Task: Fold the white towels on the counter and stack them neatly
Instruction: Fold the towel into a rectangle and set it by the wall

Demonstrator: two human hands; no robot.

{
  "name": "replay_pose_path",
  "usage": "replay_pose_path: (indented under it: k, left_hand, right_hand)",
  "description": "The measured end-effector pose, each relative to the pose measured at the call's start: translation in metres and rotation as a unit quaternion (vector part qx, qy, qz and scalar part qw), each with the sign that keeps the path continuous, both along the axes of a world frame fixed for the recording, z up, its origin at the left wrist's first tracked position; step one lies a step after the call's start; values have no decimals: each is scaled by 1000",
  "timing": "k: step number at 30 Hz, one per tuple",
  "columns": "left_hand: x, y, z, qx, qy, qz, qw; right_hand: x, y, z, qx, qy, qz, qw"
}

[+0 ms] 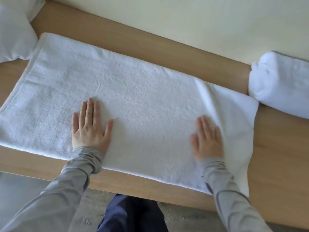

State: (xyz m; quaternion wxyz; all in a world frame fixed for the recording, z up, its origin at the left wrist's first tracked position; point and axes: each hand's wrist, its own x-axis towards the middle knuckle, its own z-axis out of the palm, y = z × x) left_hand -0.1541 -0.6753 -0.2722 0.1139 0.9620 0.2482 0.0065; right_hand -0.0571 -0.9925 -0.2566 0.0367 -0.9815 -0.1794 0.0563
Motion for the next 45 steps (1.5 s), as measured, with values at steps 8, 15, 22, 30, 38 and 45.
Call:
replay_pose_path:
  k: [8, 15, 22, 30, 38, 45]
  left_hand:
    - [8, -35, 15, -62, -86, -109, 988]
    - [2, -189, 30, -21, -15, -449, 893]
    - [-5, -240, 22, -16, 10, -455, 890]
    - [19, -243, 47, -400, -79, -78, 910]
    - [59, -167, 48, -600, -103, 197, 768]
    - [60, -165, 33, -566, -48, 193, 800]
  right_hand:
    - [-40, -94, 15, 204, -26, -305, 930]
    - [-83, -130, 29, 357, 116, -479, 794]
    - [-44, -131, 49, 440, 265, -453, 729]
    - [19, -23, 85, 611, 254, -281, 695]
    - [-22, -99, 46, 500, 105, -481, 712]
    - [-16, -102, 37, 654, 249, -461, 546]
